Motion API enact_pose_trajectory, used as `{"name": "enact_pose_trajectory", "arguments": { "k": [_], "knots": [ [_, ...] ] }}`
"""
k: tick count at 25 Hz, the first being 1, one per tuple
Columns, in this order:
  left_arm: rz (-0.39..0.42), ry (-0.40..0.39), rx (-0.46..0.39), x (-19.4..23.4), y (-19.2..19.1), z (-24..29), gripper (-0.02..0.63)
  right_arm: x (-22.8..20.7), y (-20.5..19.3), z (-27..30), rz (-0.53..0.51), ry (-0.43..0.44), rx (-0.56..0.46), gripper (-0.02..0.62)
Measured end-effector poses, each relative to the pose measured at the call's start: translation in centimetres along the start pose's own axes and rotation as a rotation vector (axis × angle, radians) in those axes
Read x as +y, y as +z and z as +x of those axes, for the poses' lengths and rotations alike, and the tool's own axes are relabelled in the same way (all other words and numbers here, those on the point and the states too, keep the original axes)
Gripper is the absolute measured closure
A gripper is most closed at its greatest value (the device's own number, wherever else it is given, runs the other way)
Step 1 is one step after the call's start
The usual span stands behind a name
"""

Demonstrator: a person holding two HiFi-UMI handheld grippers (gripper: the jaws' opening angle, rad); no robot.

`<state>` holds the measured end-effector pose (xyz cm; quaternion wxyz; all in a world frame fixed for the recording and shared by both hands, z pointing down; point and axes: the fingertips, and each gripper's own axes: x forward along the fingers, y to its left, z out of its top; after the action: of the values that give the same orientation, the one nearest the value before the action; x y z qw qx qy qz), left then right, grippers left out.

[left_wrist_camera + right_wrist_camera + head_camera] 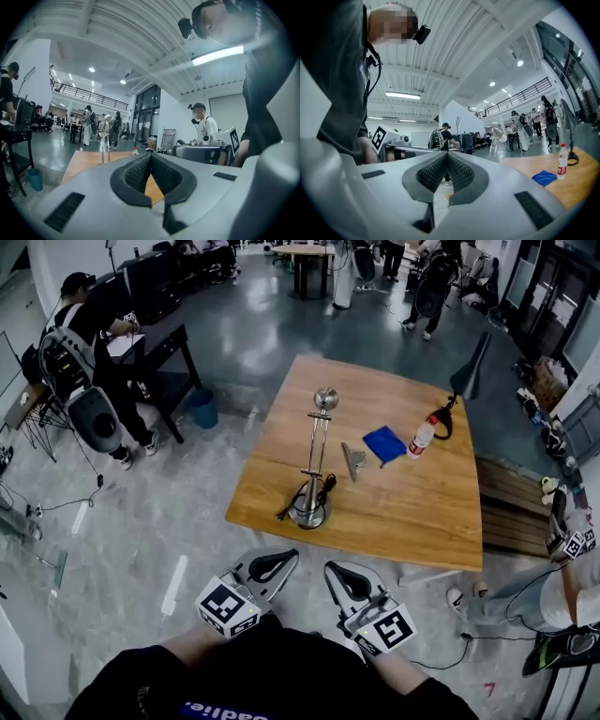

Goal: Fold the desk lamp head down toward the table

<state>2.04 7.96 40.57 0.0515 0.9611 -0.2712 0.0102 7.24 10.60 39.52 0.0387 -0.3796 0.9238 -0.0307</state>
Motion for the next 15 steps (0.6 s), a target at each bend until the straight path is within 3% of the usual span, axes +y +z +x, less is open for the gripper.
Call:
{"name": "enact_pose_trajectory", "arguments": {
  "k": [4,8,15],
  "knots": [
    [-0.006,-0.027,0.007,3.4,-1.0,2.4,0.597,-2.6,-0.2,2.5,-0.013,-0.026,0.017,0.589],
    [0.020,-0.097,0.038,7.2,-2.3,4.7,0.598,-5.7,0.0,5.7,-0.014,-0.083,0.023,0.589],
    [-0.004,-0.221,0.067,14.2,-3.3,7.7,0.598,-10.6,0.4,11.6,-0.030,-0.186,0.048,0.589]
  ]
}}
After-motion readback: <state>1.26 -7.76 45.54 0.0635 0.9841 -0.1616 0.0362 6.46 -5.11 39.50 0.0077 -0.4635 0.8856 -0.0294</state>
